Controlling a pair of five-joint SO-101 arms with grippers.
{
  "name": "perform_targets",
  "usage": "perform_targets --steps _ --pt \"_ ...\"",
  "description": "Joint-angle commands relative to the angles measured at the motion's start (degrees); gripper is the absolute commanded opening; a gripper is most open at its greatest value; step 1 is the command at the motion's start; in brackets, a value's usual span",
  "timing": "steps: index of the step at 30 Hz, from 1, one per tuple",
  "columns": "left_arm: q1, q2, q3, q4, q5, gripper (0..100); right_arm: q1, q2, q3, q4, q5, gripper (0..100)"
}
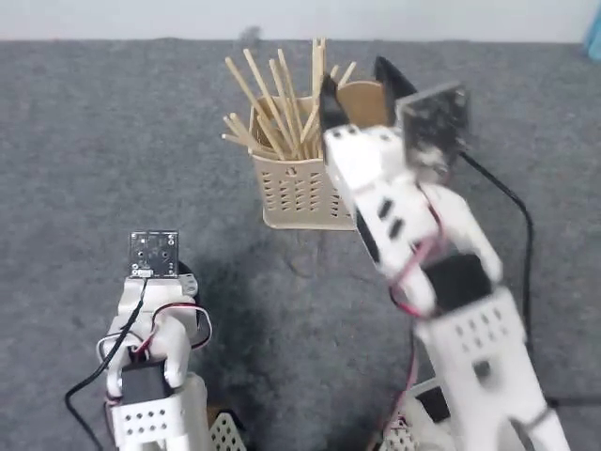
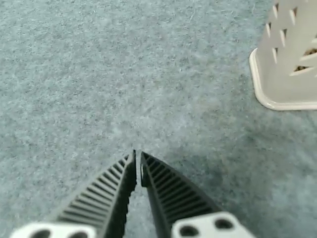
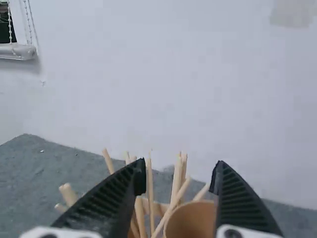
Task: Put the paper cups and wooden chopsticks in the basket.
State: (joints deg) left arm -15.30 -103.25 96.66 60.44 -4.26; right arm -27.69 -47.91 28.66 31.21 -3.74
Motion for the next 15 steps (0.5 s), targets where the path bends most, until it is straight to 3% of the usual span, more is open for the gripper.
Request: perform_targets --steps 1,5,9,15 --pt "0.4 -1.1 -0.1 -1.1 -0.2 1 0.2 -8.8 -0.2 11.3 -3.8 17.1" --pt "0.4 -1.1 -0.1 -0.6 0.0 1 0.2 -16.0 0.0 21.0 -4.0 0.0" --pt "2.8 -1.1 -0.1 1.1 0.1 1 0.2 -23.3 4.2 28.0 -4.1 1.0" --pt "3.6 -1.1 -0.1 2.1 0.0 1 2.8 -41.8 17.3 28.7 -3.5 0.6"
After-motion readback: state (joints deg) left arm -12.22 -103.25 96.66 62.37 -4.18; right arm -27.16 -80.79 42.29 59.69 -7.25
